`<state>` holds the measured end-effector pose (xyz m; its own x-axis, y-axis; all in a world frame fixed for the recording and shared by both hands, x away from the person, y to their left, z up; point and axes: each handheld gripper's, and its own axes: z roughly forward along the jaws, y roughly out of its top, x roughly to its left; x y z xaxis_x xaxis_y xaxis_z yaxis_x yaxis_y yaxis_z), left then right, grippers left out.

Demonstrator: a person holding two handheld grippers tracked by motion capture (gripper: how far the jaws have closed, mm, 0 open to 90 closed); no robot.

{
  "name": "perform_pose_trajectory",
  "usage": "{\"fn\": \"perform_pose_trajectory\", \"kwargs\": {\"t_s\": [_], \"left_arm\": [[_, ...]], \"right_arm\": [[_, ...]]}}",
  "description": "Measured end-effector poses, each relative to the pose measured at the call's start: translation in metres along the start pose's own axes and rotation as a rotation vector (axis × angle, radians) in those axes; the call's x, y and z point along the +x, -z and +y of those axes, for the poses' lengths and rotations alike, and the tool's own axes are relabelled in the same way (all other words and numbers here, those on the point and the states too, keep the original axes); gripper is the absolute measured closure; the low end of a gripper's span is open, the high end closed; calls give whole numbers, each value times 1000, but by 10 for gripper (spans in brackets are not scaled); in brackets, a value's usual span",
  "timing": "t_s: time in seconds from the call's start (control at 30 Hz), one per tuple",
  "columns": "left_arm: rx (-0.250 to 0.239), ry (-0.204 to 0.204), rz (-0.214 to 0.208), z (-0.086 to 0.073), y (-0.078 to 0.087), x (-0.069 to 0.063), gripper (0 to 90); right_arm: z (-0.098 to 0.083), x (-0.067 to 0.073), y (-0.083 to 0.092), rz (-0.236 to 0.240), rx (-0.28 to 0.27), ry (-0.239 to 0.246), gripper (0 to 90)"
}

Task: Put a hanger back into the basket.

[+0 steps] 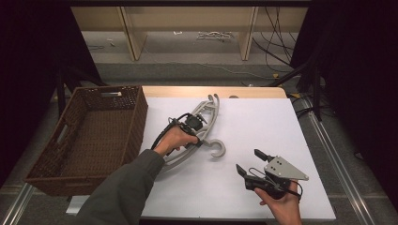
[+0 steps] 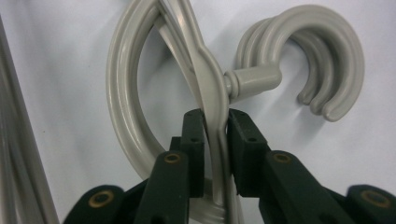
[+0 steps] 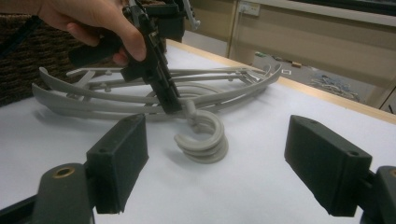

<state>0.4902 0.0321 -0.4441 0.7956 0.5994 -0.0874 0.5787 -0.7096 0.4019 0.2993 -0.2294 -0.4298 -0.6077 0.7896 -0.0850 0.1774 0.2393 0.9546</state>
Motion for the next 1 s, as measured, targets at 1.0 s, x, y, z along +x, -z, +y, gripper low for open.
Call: {"fn": "perform_pose_trajectory", "kwargs": {"t_s": [1.0], "left_arm": [[-348,227,-78,-6,82,39,815]], "right_arm": [[0,2,1,4,33,-14,225]]}}
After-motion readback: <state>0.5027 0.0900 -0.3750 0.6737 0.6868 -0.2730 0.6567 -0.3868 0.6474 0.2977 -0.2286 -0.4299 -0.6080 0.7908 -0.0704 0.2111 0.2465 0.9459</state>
